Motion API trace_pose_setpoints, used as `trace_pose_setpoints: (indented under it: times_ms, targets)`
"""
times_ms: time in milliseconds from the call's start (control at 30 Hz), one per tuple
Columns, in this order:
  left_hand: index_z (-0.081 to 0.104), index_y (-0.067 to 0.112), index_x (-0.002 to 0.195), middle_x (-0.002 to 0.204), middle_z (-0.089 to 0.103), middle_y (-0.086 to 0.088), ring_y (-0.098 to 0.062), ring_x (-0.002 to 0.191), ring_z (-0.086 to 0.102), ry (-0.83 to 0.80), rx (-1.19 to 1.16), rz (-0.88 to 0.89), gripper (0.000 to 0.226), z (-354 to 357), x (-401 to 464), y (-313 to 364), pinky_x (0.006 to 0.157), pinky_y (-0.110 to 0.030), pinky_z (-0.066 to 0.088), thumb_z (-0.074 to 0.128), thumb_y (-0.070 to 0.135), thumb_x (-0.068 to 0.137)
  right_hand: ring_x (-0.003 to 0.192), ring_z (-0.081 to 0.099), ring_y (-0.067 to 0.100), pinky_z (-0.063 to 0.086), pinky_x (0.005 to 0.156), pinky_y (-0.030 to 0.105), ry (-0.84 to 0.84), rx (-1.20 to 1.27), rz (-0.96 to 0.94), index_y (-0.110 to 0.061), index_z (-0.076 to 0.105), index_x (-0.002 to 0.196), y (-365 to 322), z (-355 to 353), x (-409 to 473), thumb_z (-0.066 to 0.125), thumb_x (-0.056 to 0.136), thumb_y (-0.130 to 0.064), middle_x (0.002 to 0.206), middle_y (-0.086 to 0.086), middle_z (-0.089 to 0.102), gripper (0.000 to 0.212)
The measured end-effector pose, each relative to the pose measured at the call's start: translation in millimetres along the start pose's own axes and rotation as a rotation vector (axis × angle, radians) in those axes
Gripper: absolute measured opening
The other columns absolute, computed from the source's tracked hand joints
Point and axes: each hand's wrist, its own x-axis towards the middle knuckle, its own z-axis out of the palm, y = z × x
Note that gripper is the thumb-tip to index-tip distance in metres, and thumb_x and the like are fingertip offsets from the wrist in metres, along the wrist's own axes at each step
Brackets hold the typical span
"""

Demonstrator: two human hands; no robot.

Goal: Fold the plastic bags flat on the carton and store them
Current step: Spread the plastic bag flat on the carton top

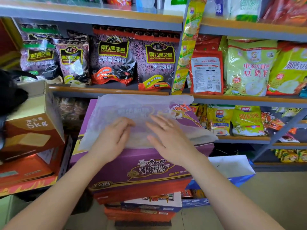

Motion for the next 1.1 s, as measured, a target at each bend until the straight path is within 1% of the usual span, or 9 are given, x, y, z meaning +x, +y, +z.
trace_pose_setpoints:
  times_ms: [100, 167, 300, 533, 667, 800, 867, 967, 1100]
  targets:
    - [0.056, 0.008, 0.112, 0.118, 0.055, -0.009, -0.027, 0.111, 0.053, 0.003, 0.121, -0.119, 0.036, -18, -2, -13, 0.091, -0.024, 0.034, 0.039, 0.024, 0.085, 0.146, 0.008, 0.022, 0.007, 0.119, 0.038, -0.115, -0.053, -0.012, -0.019, 0.025, 0.147, -19, 26, 31, 0.011, 0.093, -0.053, 0.157, 0.008, 0.015, 0.065]
    - [0.034, 0.010, 0.139, 0.147, 0.032, -0.009, -0.025, 0.135, 0.031, -0.169, 0.277, -0.232, 0.068, -21, -12, -21, 0.106, -0.024, 0.020, 0.035, 0.051, 0.085, 0.147, 0.000, 0.021, 0.004, 0.119, 0.037, -0.219, -0.088, 0.041, -0.025, 0.016, 0.149, -16, 41, 33, 0.016, 0.097, -0.052, 0.159, 0.004, 0.006, 0.059]
    - [0.001, 0.020, 0.147, 0.155, -0.004, -0.004, -0.017, 0.143, -0.002, -0.408, 0.469, -0.292, 0.127, -26, -33, -37, 0.114, -0.029, 0.001, -0.017, 0.092, 0.043, 0.146, -0.009, 0.017, -0.003, 0.118, 0.036, -0.282, -0.062, 0.293, -0.034, 0.001, 0.148, 1, 45, 12, 0.005, 0.092, -0.060, 0.159, -0.003, -0.007, 0.063]
    - [0.013, 0.043, 0.143, 0.156, 0.006, -0.009, -0.024, 0.143, 0.007, -0.485, 0.496, -0.252, 0.105, -39, -30, -35, 0.115, -0.035, 0.010, -0.011, 0.086, 0.050, 0.146, -0.004, 0.020, -0.001, 0.118, 0.037, -0.196, -0.085, 0.696, -0.013, -0.001, 0.150, 25, 32, 4, 0.016, 0.099, -0.039, 0.159, 0.007, -0.008, 0.059]
    - [0.059, 0.012, 0.117, 0.131, 0.049, -0.014, -0.031, 0.122, 0.045, -0.260, 0.308, -0.118, 0.079, -35, 2, -38, 0.101, -0.037, 0.035, 0.006, 0.058, 0.080, 0.147, -0.004, 0.018, -0.004, 0.117, 0.036, 0.002, -0.130, 0.420, -0.018, 0.011, 0.149, -11, 34, 34, 0.027, 0.098, -0.032, 0.159, 0.005, -0.001, 0.055]
    - [0.033, 0.004, 0.138, 0.151, 0.021, -0.017, -0.028, 0.138, 0.024, -0.316, 0.384, -0.118, 0.065, -19, 29, -52, 0.110, -0.031, 0.016, 0.024, 0.049, 0.092, 0.147, 0.000, 0.020, 0.000, 0.117, 0.035, -0.078, -0.054, 0.219, -0.016, 0.013, 0.149, -29, 40, 85, 0.028, 0.100, -0.031, 0.159, 0.006, 0.001, 0.054]
    - [0.014, 0.008, 0.145, 0.155, 0.004, -0.015, -0.025, 0.143, 0.006, -0.398, 0.441, -0.215, 0.095, -16, 32, -63, 0.114, -0.033, 0.005, 0.016, 0.072, 0.076, 0.146, 0.000, 0.018, 0.000, 0.117, 0.035, -0.161, -0.038, 0.187, -0.017, 0.009, 0.150, -22, 46, 105, 0.027, 0.100, -0.036, 0.159, 0.005, 0.000, 0.056]
    - [-0.008, 0.010, 0.146, 0.154, -0.014, -0.010, -0.023, 0.142, -0.012, -0.533, 0.512, -0.248, 0.139, -20, 27, -70, 0.114, -0.035, -0.006, -0.002, 0.096, 0.036, 0.146, -0.002, 0.015, -0.001, 0.117, 0.035, -0.239, -0.063, 0.270, -0.021, 0.005, 0.150, 6, 57, 116, 0.023, 0.098, -0.048, 0.159, 0.001, -0.002, 0.062]
    - [-0.027, 0.020, 0.137, 0.143, -0.032, -0.001, -0.023, 0.139, -0.023, -0.650, 0.575, -0.191, 0.136, -36, 9, -67, 0.114, -0.036, -0.008, 0.000, 0.099, 0.030, 0.147, -0.004, 0.018, 0.000, 0.119, 0.040, -0.261, -0.104, 0.503, -0.014, 0.001, 0.150, 50, 51, 115, 0.016, 0.096, -0.052, 0.159, 0.005, -0.005, 0.068]
